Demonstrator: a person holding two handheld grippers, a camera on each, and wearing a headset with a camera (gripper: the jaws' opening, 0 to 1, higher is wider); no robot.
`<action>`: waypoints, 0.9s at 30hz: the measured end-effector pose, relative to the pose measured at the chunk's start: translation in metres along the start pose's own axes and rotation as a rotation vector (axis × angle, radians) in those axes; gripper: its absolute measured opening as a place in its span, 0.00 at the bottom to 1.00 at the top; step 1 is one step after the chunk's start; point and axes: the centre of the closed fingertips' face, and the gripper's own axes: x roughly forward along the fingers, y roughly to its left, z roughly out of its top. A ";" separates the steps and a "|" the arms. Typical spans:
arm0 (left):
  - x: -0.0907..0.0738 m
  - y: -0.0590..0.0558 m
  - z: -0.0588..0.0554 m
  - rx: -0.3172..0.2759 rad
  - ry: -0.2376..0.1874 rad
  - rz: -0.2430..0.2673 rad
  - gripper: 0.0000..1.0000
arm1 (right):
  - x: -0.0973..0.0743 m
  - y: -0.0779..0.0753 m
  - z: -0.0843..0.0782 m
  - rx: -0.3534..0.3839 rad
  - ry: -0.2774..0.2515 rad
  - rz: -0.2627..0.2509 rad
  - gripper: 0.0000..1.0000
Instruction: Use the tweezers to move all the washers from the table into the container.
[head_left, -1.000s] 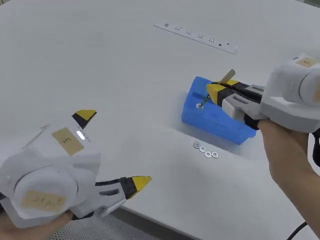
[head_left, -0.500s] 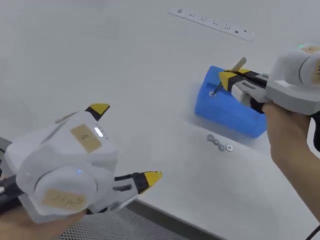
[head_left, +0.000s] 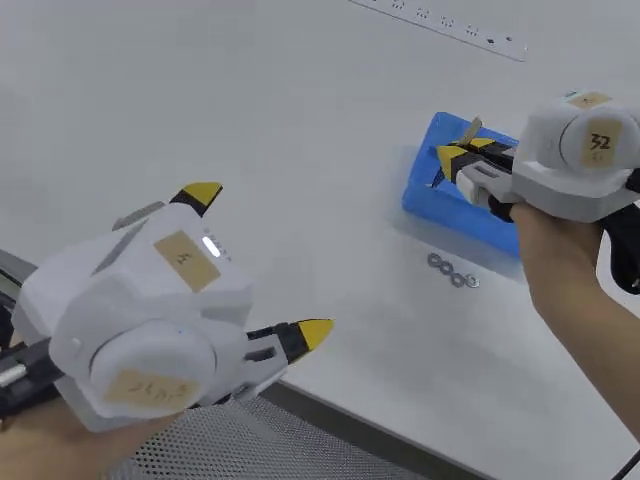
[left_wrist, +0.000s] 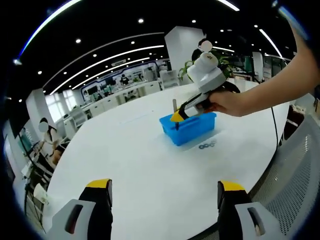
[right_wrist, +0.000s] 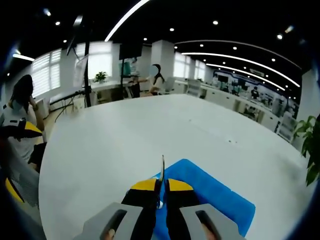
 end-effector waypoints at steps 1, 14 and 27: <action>0.000 0.001 -0.001 -0.008 0.004 0.001 0.89 | 0.000 0.000 0.000 0.004 0.001 -0.001 0.02; 0.004 0.001 -0.009 0.030 0.054 0.012 0.90 | 0.002 0.002 -0.002 0.031 0.002 0.000 0.03; 0.004 0.003 -0.011 0.040 0.065 0.029 0.90 | -0.005 -0.002 -0.008 0.058 0.028 -0.004 0.03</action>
